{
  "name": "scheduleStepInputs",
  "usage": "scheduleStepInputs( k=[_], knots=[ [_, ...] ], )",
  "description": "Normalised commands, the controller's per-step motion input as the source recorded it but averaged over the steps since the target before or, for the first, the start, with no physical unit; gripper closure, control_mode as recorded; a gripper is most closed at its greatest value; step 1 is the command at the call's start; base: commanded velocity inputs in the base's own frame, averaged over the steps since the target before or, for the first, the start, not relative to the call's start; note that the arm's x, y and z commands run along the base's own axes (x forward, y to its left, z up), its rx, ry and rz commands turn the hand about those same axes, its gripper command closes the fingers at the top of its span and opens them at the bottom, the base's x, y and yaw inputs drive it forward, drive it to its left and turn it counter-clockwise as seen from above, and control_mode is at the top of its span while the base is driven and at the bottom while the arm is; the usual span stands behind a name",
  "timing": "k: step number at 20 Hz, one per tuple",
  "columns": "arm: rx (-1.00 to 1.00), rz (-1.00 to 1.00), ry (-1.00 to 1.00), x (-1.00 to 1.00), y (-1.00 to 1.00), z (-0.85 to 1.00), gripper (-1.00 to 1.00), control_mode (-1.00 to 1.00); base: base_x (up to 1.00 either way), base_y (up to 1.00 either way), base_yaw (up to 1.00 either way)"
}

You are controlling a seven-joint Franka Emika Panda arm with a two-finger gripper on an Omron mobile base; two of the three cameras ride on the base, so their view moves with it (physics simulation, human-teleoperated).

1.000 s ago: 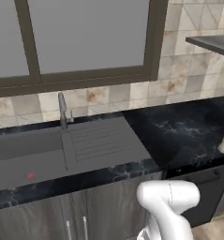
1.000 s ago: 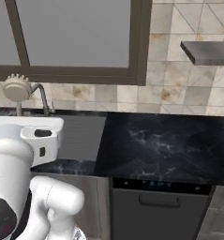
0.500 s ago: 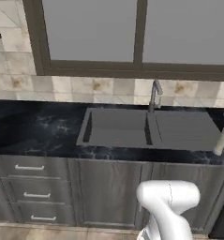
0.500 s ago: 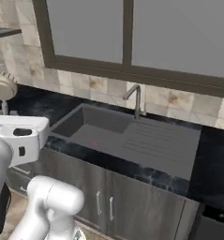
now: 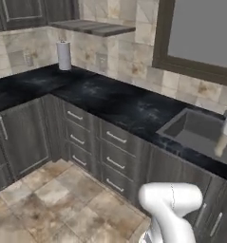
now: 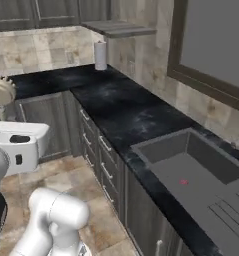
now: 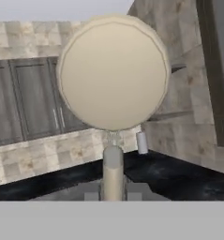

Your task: Grab the spray bottle from the cabinet, then place it next to the cutting board for sanitizing. Then grab the dish brush from the countertop next to the sink and place it next to the cutting board.

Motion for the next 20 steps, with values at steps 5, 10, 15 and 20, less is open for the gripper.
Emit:
scheduleStepInputs(
  k=[5,10,15,20],
  knots=[
    [0.00,0.00,0.00,0.00,0.00,0.00,1.00,1.00,0.01,0.02,1.00],
    [0.00,0.00,0.00,0.00,0.00,0.00,1.00,1.00,0.02,0.11,0.96],
    [0.00,0.00,0.00,0.00,0.00,0.00,1.00,1.00,0.00,0.04,0.80],
    [0.00,0.00,0.00,0.00,0.00,0.00,1.00,1.00,0.00,0.30,0.78]
  ],
)
